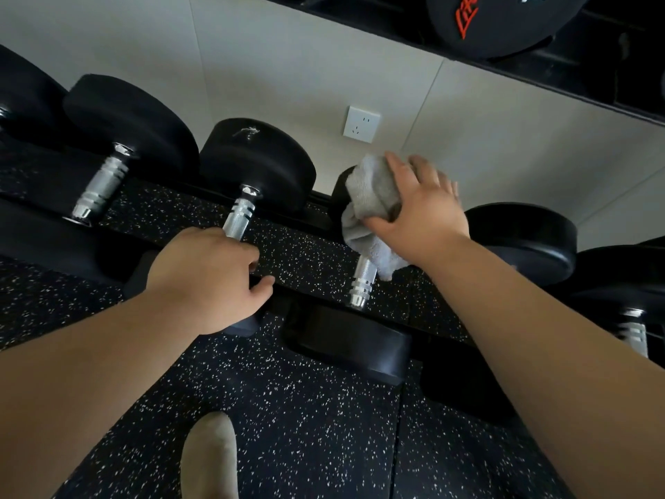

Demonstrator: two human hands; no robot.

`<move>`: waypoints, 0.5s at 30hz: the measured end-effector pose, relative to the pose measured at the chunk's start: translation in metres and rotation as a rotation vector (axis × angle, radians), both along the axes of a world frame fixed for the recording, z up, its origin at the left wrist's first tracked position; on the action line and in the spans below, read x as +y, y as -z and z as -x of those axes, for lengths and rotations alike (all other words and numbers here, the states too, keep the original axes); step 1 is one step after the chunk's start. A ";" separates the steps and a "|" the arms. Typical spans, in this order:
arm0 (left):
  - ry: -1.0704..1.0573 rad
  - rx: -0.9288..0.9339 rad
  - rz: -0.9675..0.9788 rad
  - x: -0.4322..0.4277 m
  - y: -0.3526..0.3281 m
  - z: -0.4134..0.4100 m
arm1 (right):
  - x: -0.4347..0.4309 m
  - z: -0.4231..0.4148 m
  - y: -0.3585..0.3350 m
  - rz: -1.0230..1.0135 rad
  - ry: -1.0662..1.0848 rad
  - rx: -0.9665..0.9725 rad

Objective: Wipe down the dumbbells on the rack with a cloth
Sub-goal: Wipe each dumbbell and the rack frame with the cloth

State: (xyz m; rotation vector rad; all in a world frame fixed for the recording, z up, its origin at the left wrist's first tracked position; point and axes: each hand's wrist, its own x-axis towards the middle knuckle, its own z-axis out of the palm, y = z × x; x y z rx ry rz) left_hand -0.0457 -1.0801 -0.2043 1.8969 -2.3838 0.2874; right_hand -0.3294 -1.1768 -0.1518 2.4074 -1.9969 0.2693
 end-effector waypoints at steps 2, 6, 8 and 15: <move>-0.008 0.004 -0.007 0.000 0.000 0.000 | -0.002 -0.011 0.002 0.029 0.027 0.030; -0.007 0.003 -0.021 0.000 0.000 0.000 | -0.019 -0.054 -0.008 0.021 0.038 0.369; 0.001 0.000 -0.025 -0.001 0.000 -0.001 | -0.028 -0.073 -0.011 -0.027 0.003 0.477; 0.001 -0.003 -0.017 -0.001 0.001 -0.001 | -0.023 -0.045 -0.016 0.037 -0.371 0.475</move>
